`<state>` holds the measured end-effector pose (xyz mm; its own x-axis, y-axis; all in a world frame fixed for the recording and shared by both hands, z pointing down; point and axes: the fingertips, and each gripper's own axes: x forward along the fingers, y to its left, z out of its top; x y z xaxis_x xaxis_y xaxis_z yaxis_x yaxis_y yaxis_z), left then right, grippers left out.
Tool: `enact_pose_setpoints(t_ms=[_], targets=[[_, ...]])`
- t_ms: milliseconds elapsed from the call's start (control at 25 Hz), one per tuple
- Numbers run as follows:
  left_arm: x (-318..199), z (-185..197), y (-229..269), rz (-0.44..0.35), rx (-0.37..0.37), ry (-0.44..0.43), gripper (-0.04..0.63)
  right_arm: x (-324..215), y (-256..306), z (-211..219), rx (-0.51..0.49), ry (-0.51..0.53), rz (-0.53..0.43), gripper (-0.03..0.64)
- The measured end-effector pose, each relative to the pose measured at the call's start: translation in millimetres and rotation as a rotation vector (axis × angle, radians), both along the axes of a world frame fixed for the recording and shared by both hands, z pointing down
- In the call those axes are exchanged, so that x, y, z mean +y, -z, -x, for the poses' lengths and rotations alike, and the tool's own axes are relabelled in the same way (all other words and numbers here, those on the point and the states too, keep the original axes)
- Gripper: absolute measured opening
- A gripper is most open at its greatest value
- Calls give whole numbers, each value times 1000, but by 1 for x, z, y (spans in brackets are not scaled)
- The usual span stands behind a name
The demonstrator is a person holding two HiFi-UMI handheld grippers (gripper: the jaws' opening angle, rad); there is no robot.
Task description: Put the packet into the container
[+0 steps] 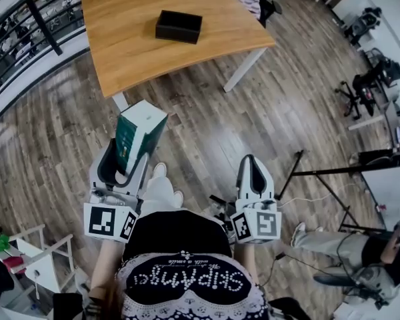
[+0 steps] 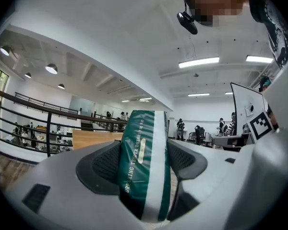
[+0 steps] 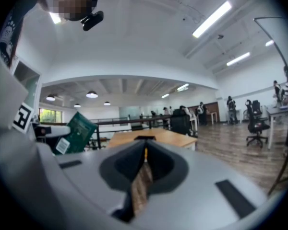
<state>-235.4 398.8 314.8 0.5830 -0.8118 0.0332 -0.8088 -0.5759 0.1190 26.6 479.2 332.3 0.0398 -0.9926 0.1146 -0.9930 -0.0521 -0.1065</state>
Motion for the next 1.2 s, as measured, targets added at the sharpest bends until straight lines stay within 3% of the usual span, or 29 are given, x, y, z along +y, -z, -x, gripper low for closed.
enact_pose_setpoints(t_ms=[520, 1200], targets=[[-129, -5, 20, -14, -2, -85, 333, -120, 31, 12, 17, -38, -9, 35], [-177, 13, 20, -4, 2, -92, 333, -146, 15, 8, -16, -119, 28, 35]])
